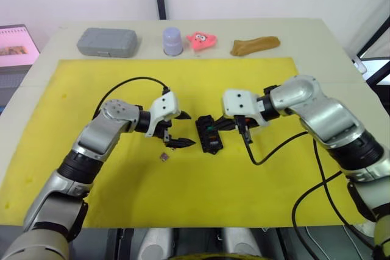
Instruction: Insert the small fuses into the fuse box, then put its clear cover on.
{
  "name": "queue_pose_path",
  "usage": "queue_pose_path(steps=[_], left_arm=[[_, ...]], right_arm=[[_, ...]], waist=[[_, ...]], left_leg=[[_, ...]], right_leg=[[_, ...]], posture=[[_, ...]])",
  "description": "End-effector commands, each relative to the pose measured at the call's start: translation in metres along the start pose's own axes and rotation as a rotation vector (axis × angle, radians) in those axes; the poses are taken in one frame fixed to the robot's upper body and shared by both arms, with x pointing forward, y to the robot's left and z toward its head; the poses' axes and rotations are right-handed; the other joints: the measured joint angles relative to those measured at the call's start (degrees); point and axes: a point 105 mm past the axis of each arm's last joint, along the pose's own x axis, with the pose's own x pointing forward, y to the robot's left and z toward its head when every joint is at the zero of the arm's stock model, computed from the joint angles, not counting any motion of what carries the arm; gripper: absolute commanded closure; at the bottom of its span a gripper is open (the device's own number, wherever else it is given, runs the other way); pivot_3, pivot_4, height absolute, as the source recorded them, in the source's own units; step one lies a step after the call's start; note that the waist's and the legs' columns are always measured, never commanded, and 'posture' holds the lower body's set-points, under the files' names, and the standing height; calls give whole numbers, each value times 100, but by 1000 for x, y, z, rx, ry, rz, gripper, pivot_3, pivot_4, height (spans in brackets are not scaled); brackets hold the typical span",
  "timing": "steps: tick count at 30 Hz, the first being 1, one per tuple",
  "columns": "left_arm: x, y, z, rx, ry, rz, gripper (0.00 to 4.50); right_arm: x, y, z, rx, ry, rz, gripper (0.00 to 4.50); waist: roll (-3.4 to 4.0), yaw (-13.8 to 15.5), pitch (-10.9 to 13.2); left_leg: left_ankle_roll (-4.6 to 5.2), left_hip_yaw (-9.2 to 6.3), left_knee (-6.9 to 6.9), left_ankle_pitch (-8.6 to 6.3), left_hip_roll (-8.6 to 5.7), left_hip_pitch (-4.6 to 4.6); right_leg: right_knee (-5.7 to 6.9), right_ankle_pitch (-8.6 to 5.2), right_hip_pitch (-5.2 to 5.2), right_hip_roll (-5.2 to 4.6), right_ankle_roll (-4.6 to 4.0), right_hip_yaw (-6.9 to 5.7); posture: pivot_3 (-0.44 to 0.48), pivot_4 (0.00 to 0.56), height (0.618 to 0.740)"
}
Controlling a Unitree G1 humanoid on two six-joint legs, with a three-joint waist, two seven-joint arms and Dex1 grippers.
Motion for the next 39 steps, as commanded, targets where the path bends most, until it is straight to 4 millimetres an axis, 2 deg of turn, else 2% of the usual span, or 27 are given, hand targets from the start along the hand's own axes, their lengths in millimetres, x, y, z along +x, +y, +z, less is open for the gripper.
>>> queue_pose_path(steps=[1,29,39], left_arm=[[0,-2,5,27,-18,-1,45],[2,-3,11,43,-38,15,45],[2,-5,10,44,-40,21,45]], right_arm=[[-5,-5,11,-60,-5,-10,4500],[5,-11,-2,-103,55,56,4500],[-5,-16,13,-91,28,49,4500]], waist=[[0,0,0],[0,-10,0],[0,-9,0]], left_leg=[[0,0,0,0,0,0],[-2,-1,1,1,0,2],[-3,-1,1,1,0,1]], right_leg=[[0,0,0,0,0,0],[2,0,0,0,0,0],[2,0,0,-1,0,0]], posture=[[0,150,740],[0,150,740],[0,150,740]])
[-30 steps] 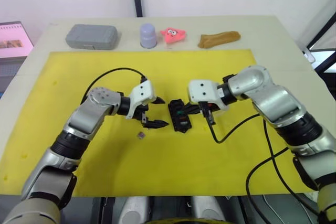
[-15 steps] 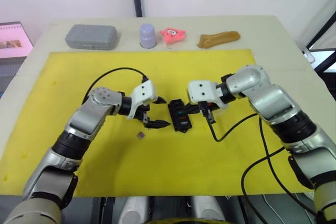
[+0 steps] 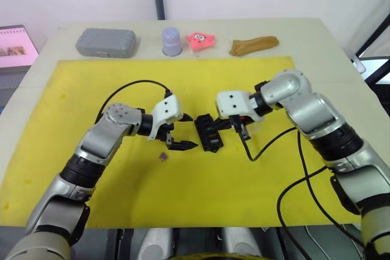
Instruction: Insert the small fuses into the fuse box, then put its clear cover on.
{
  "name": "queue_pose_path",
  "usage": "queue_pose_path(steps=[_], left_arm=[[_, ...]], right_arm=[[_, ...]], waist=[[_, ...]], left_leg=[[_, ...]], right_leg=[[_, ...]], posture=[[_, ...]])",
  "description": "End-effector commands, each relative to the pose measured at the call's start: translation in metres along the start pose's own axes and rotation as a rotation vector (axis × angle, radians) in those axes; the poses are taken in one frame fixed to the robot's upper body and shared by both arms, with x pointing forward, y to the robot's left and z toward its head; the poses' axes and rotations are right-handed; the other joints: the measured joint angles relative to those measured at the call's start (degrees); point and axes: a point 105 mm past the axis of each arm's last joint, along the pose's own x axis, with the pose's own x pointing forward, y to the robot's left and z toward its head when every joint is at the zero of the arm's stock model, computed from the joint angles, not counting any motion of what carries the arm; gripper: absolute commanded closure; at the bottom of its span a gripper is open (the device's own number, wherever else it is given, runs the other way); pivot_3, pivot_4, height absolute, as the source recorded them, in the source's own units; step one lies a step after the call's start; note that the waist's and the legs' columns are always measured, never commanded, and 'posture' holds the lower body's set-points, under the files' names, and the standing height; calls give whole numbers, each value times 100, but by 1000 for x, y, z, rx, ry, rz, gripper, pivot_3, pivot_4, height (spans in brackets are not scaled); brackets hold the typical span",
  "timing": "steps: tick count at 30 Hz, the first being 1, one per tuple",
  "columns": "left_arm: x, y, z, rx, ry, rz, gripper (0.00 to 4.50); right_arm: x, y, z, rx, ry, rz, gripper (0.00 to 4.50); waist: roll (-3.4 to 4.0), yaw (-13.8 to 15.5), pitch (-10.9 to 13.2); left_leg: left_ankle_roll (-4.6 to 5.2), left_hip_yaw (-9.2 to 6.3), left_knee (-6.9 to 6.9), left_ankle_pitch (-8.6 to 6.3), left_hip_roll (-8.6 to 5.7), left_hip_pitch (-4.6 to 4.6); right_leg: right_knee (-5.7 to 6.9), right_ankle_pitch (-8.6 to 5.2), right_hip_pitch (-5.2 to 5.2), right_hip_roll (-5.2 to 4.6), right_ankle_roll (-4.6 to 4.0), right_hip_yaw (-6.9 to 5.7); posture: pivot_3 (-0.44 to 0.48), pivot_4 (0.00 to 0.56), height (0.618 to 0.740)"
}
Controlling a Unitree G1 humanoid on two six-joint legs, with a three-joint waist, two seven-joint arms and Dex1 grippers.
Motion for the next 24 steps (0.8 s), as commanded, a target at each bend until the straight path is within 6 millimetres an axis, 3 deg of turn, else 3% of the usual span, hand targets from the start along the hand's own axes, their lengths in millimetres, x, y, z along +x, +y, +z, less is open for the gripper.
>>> queue_pose_path(steps=[1,24], left_arm=[[-3,0,10,39,-28,10,45],[-2,0,11,50,-29,11,45]], right_arm=[[-12,-7,19,-23,-35,-31,4500],[-5,-3,7,-41,22,-4,4500]], waist=[[0,0,0],[0,-2,0]], left_leg=[[0,0,0,0,0,0],[0,0,0,0,-1,0]], right_leg=[[0,0,0,0,0,0],[0,0,0,-1,0,0]], posture=[[0,150,740],[0,150,740]])
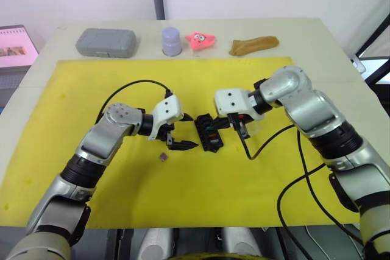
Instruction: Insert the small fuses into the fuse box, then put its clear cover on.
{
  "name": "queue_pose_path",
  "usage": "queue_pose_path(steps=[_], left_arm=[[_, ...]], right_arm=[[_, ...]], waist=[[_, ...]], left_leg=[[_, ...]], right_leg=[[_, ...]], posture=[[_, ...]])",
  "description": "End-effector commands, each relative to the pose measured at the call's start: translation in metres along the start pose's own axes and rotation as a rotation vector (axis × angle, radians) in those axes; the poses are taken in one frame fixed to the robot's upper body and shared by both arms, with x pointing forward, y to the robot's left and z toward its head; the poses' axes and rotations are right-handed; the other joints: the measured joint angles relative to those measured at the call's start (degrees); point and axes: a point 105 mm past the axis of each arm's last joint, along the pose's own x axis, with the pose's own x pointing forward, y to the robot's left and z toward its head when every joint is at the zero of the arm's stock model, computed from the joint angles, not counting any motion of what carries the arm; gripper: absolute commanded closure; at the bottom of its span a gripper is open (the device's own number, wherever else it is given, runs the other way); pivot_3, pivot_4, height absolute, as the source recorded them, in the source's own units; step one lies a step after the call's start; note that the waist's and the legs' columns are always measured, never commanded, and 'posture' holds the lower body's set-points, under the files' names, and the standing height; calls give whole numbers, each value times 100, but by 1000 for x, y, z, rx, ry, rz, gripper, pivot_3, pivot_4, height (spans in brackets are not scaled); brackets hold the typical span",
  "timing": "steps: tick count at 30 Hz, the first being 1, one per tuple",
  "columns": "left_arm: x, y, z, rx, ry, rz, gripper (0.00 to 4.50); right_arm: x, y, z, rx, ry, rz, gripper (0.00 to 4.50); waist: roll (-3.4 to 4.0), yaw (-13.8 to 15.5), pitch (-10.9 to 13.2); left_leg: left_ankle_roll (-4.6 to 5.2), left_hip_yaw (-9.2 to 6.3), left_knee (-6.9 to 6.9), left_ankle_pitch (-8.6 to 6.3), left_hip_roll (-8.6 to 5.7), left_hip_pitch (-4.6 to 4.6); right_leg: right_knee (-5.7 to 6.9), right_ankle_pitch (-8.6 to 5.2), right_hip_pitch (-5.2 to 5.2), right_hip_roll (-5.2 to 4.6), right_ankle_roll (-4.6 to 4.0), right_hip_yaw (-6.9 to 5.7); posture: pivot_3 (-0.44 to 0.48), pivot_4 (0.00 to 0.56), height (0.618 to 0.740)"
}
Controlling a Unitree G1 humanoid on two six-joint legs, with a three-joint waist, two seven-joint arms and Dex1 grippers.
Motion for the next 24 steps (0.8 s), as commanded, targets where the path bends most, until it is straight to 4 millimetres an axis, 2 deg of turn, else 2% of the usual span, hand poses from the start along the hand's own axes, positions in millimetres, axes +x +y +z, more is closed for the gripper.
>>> queue_pose_path(steps=[1,24], left_arm=[[-3,0,11,47,-30,10,45],[-3,0,12,42,-41,21,45]], right_arm=[[-5,-3,4,-38,5,-12,4500],[5,0,3,-39,13,16,4500]], waist=[[0,0,0],[0,-2,0]], left_leg=[[0,0,0,0,0,0],[0,0,0,0,0,0]], right_leg=[[0,0,0,0,0,0],[0,0,0,0,0,0]], posture=[[0,150,740],[0,150,740]])
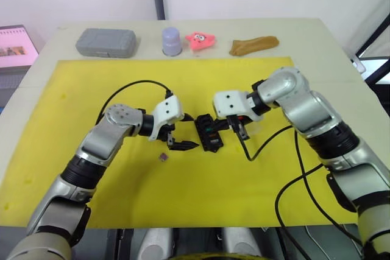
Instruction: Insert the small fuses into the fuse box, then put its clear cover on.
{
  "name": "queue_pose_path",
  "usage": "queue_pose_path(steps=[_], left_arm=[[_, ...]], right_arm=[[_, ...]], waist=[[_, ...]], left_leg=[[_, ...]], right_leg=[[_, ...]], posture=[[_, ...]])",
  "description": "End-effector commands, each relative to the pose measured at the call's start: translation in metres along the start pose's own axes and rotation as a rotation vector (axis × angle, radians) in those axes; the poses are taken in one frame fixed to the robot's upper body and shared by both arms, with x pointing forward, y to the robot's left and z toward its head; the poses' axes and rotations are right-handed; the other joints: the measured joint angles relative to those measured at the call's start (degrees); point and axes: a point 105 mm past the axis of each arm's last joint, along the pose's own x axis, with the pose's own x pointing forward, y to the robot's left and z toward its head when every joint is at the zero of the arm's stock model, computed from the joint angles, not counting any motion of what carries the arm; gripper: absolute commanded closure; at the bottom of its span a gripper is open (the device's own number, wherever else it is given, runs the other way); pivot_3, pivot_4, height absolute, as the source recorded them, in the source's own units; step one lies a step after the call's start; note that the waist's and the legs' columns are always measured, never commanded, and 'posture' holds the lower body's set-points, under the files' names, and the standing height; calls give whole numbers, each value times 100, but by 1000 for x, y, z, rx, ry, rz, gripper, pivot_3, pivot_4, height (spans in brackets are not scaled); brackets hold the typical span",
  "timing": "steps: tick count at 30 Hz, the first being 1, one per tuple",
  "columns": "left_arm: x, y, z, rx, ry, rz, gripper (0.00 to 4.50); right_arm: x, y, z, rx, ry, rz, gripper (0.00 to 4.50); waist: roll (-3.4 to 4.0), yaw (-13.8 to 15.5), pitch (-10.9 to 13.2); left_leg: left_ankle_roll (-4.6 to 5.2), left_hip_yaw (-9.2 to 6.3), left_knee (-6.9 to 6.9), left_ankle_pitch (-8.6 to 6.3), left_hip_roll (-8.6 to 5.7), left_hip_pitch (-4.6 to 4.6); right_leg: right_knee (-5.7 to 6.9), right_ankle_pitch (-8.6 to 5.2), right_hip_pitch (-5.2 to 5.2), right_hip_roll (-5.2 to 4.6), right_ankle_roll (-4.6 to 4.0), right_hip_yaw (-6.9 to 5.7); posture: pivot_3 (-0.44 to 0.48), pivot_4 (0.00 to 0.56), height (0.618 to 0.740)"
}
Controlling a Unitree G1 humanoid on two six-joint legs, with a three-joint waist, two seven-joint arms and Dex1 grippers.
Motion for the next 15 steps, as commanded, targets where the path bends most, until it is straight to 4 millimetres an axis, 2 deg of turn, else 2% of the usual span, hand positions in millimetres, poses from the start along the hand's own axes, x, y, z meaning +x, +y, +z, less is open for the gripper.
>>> queue_pose_path(steps=[1,15], left_arm=[[-4,0,12,39,-37,10,45],[-4,1,13,38,-41,19,45]], right_arm=[[1,0,2,-29,10,1,4500],[6,6,-7,-17,50,49,4500]], waist=[[0,-1,0],[1,0,-1]], left_leg=[[0,0,0,0,0,0],[0,0,0,0,0,1]], right_leg=[[0,0,0,0,0,0],[0,0,2,0,0,0]], posture=[[0,150,740],[0,150,740]])
